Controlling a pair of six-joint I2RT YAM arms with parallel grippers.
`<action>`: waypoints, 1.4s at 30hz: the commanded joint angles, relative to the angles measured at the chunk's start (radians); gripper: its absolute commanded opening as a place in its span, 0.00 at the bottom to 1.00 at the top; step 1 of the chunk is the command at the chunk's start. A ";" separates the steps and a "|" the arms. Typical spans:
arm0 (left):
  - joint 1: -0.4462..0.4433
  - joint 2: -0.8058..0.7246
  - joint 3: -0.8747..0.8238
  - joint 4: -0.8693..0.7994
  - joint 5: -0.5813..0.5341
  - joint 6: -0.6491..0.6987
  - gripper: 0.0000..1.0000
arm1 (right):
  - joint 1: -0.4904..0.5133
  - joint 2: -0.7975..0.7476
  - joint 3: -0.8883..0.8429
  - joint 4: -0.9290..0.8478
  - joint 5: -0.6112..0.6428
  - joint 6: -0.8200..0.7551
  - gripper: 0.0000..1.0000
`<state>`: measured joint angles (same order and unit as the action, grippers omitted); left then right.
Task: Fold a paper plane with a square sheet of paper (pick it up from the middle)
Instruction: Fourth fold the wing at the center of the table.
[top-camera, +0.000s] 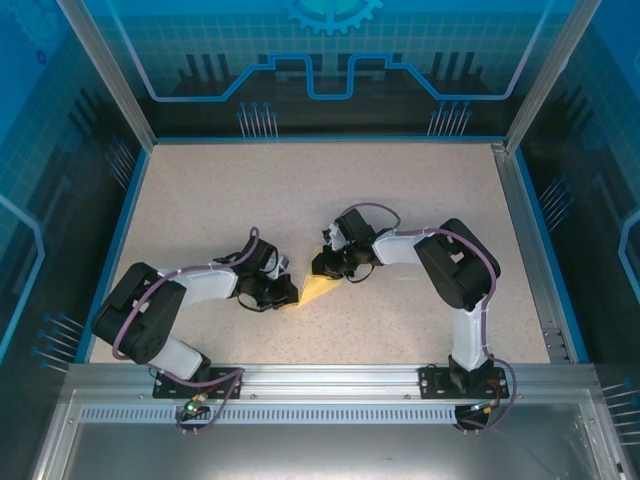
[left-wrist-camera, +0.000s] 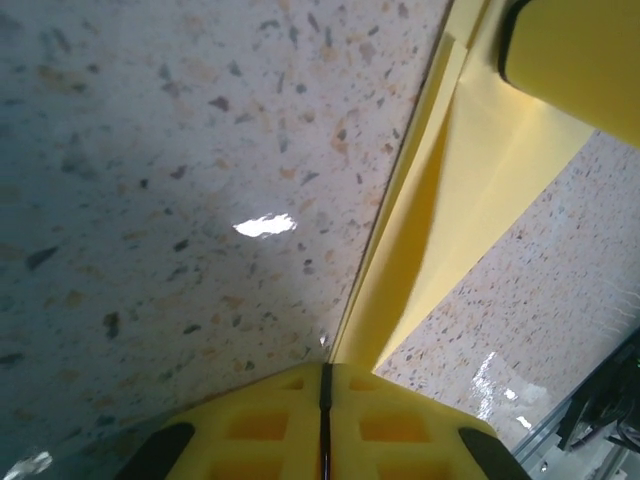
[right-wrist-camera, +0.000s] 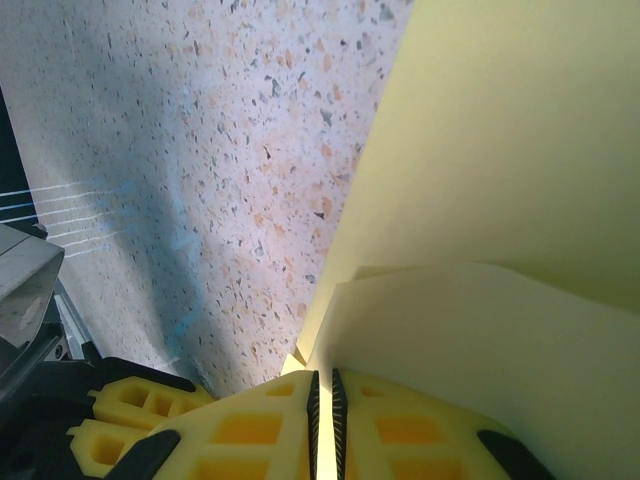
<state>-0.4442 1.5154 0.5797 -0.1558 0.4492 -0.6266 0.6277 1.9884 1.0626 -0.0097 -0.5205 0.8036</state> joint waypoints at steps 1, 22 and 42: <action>0.001 -0.051 -0.020 -0.180 -0.105 -0.001 0.16 | 0.003 0.060 -0.013 -0.101 0.106 -0.026 0.15; -0.050 0.048 0.127 0.139 0.085 -0.065 0.24 | 0.000 0.064 -0.017 -0.084 0.091 -0.021 0.16; -0.051 0.121 0.023 0.027 -0.116 -0.023 0.16 | -0.008 0.050 -0.023 -0.074 0.080 -0.023 0.16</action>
<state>-0.4961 1.6352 0.6556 -0.0051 0.4355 -0.6716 0.6277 1.9903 1.0660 -0.0132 -0.5243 0.8040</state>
